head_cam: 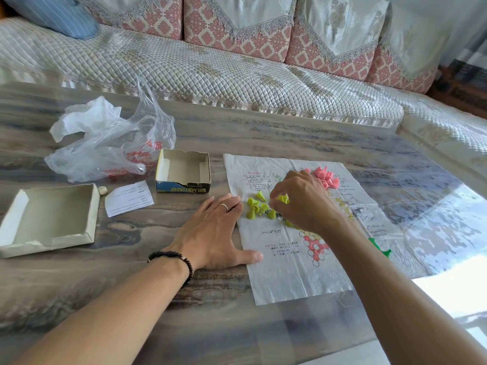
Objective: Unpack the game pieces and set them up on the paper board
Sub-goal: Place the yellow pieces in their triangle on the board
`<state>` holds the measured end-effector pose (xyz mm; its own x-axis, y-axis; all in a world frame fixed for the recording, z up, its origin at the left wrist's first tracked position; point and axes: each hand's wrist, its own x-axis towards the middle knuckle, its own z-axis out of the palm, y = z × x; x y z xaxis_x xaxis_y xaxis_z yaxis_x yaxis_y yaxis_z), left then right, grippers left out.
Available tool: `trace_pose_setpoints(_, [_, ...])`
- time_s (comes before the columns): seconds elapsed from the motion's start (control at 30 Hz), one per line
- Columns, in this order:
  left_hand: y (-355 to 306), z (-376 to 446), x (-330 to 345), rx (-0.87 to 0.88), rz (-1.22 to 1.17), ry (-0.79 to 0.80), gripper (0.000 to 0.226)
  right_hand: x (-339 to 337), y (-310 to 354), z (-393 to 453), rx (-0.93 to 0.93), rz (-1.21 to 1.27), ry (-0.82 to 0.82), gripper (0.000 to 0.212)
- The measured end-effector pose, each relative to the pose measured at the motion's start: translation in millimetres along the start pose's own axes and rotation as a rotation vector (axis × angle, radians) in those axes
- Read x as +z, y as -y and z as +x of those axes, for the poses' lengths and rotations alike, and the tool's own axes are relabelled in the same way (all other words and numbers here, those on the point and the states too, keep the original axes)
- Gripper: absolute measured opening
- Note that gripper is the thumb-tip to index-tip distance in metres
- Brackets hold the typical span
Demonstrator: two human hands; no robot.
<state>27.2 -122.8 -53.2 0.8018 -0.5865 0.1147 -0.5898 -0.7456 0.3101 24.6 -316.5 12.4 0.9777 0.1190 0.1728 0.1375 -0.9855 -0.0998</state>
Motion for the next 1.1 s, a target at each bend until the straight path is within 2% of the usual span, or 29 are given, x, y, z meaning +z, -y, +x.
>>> trace_pose_setpoints(0.3, [2.1, 1.0, 3.3, -0.005, -0.002, 0.000, 0.114, 15.2, 19.4, 20.3, 0.066, -0.069, 0.094, 0.013])
trace_pose_setpoints(0.37, [2.2, 1.0, 3.2, 0.001, -0.019, -0.012, 0.113, 14.2, 19.5, 24.2, 0.065, -0.021, 0.105, 0.013])
trace_pose_setpoints(0.47, [2.4, 1.0, 2.9, 0.012, -0.029, -0.029, 0.112, 4.7, 15.8, 30.3, 0.069, 0.089, 0.025, 0.011])
trace_pose_setpoints(0.6, [2.3, 0.6, 2.9, 0.018, -0.023, -0.030, 0.111, -13.7, 7.2, 34.7, 0.137, 0.347, -0.053, 0.002])
trace_pose_setpoints(0.73, [2.3, 0.9, 2.3, 0.017, -0.015, -0.020, 0.111, -17.8, -6.6, 33.5, 0.169, 0.443, -0.037, 0.008])
trace_pose_setpoints(0.87, [1.9, 0.3, 1.8, 0.011, -0.003, -0.006, 0.112, -17.1, -13.3, 28.0, 0.108, 0.326, -0.003, 0.006])
trace_pose_setpoints(0.97, [1.0, 0.7, 1.1, 0.007, 0.000, -0.004, 0.111, -15.9, -14.2, 25.0, 0.057, 0.239, 0.096, 0.012])
trace_pose_setpoints(1.1, [1.5, 1.0, 2.4, -0.002, -0.004, 0.002, 0.113, -12.3, -18.6, 24.4, 0.059, 0.192, 0.141, 0.012])
